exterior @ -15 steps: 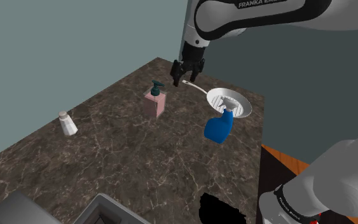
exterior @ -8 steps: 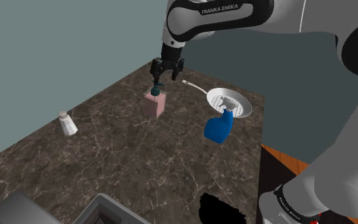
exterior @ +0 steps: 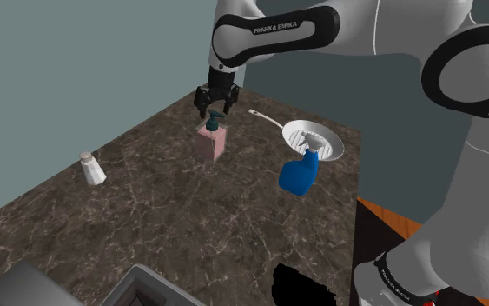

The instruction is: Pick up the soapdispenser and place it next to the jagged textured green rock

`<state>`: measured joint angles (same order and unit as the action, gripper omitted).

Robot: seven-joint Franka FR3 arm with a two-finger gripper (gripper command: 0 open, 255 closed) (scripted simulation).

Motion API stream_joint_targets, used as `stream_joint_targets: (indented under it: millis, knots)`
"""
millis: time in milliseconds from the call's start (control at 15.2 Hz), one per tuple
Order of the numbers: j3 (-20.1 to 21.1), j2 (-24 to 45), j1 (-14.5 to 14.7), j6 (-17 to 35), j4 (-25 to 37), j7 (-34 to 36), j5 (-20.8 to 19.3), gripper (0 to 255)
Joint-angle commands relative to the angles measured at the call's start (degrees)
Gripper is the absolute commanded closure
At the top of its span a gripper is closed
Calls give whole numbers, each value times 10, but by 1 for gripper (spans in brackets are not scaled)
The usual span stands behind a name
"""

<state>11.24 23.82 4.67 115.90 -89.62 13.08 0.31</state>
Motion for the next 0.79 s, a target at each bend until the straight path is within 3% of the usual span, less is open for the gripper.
stream_joint_targets:
  millis: [0, 594, 660, 726]
  knots:
    - [0, 4, 0, 14, -9, 0, -1, 0]
    - [0, 8, 1, 24, -15, 0, -1, 0]
    - [0, 8, 1, 24, -15, 0, -1, 255]
    - [0, 8, 1, 24, -15, 0, -1, 255]
